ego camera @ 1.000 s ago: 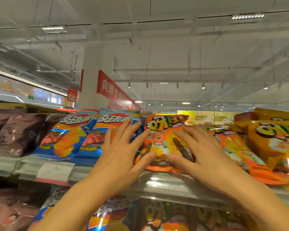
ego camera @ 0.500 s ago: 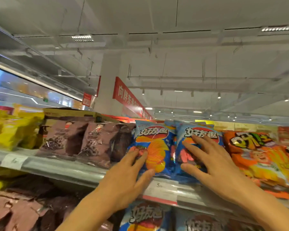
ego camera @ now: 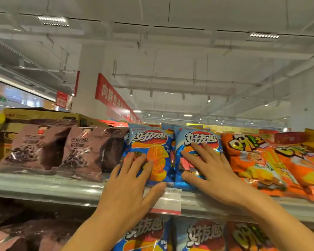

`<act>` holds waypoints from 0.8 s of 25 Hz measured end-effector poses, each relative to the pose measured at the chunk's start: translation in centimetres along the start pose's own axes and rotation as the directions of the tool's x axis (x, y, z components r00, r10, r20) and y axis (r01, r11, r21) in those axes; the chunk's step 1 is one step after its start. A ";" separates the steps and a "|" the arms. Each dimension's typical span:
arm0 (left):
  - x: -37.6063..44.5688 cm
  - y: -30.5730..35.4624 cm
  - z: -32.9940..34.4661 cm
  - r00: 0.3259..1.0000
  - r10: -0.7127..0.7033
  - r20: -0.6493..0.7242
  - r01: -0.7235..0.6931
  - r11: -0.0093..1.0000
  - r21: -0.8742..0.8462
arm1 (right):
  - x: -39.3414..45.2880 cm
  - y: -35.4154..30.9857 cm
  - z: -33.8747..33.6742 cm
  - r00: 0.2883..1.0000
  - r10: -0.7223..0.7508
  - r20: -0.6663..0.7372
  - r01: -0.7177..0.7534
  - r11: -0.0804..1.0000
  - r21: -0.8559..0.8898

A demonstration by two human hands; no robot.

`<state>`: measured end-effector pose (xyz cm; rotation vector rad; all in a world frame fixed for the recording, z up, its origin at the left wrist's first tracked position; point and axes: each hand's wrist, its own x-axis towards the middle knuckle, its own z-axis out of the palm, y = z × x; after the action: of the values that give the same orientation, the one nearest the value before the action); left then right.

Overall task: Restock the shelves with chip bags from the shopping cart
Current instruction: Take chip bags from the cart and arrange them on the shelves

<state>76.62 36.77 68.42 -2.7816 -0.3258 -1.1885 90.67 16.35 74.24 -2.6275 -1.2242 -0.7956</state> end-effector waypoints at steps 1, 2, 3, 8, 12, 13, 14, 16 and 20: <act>0.0 0.5 0.2 1.000 0.016 0.012 -0.016 1.000 0.006 | -0.4 -0.1 0.2 1.000 -0.004 -0.007 0.004 1.000 0.009; 0.0 1.1 0.5 0.999 0.025 0.028 -0.025 1.000 -0.006 | -0.7 -0.2 0.4 1.000 -0.010 -0.024 0.010 1.000 -0.009; 0.0 1.4 0.7 0.999 0.022 0.040 -0.021 0.999 -0.026 | -0.8 -0.5 0.7 0.999 -0.018 -0.044 0.016 0.999 -0.048; -0.1 1.8 0.5 1.000 0.003 0.009 -0.003 0.998 -0.058 | -0.8 -1.3 0.2 0.996 -0.067 -0.058 0.061 0.994 -0.091; -1.3 2.8 0.9 0.995 -0.031 -0.089 0.027 0.999 -0.044 | -2.9 -0.7 0.8 0.970 -0.037 -0.241 0.047 0.998 0.033; -1.4 3.0 1.0 0.995 -0.024 -0.092 0.020 0.999 -0.045 | -3.4 -0.9 1.4 0.972 -0.026 -0.232 0.030 0.999 0.015; -1.4 3.2 1.2 0.995 -0.007 -0.095 0.002 0.999 -0.047 | -3.6 -1.2 1.9 0.980 -0.027 -0.199 0.023 1.000 -0.021; -1.2 3.5 1.4 0.993 0.036 -0.115 -0.038 0.999 -0.019 | -3.6 -1.5 2.3 0.989 -0.053 -0.142 0.043 0.997 -0.071; -1.1 3.8 1.9 0.983 -0.004 -0.181 0.002 1.000 -0.011 | -4.4 -0.2 1.1 0.982 -0.098 -0.161 0.115 0.988 0.099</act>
<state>78.10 33.21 66.31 -2.6556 -0.3080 -1.4352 88.67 13.85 71.01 -2.3822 -1.3341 -0.9056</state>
